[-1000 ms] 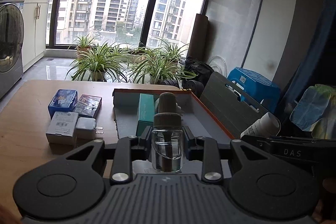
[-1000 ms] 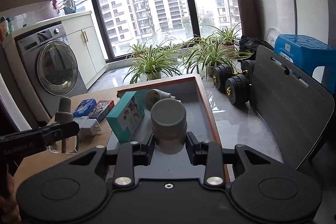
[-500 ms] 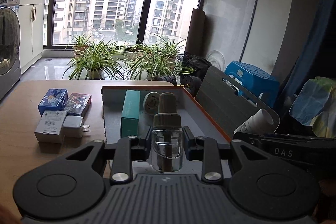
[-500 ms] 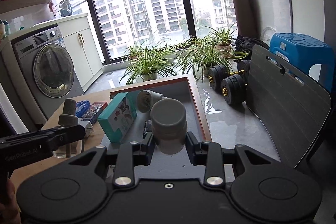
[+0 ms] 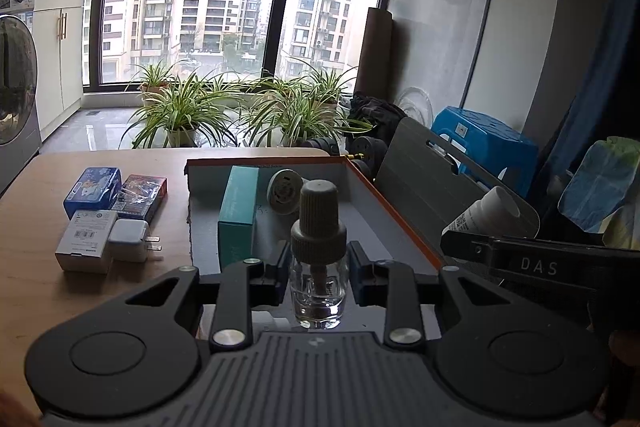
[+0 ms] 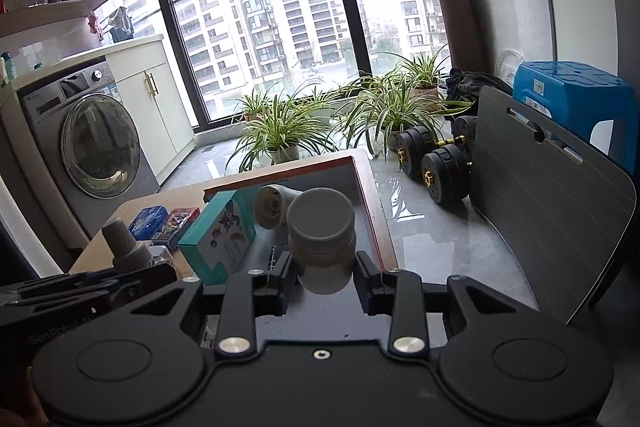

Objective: Organize rigid objects
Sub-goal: 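Carry the dropper bottle and pill bottle over the grey tray with both grippers, then lower the dropper bottle into the tray and open the left gripper while the right gripper releases the pill bottle, then move both grippers back toward the items left on the table, then grasp the white barcode box with the left gripper while the right gripper grasps the white cube charger, then carry the white box and cube charger over the grey tray with both grippers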

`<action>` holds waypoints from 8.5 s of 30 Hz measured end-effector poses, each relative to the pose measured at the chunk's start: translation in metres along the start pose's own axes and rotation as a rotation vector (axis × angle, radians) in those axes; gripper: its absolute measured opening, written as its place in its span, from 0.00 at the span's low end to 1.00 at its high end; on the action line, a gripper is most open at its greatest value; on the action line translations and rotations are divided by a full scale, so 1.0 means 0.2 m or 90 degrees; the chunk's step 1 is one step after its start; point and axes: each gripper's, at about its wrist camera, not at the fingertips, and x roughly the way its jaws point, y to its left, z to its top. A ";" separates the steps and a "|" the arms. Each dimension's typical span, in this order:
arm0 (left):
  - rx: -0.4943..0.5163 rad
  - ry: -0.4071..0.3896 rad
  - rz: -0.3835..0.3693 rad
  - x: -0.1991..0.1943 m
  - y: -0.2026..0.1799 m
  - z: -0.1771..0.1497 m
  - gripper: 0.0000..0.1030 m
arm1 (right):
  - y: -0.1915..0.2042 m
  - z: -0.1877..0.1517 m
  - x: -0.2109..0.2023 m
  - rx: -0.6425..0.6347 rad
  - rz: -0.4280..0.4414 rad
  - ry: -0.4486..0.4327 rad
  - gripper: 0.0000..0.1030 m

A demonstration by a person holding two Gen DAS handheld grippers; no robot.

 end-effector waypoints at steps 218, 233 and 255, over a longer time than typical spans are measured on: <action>-0.078 0.148 0.213 0.30 0.98 0.01 0.99 | 0.63 0.10 0.38 -0.103 0.095 0.044 0.88; -0.045 0.120 0.137 0.30 1.07 0.02 0.58 | 0.88 0.10 0.72 -0.243 0.177 0.161 0.88; -0.111 0.097 0.143 0.02 1.15 -0.02 0.58 | 1.16 -0.01 1.09 -0.361 0.200 0.290 0.61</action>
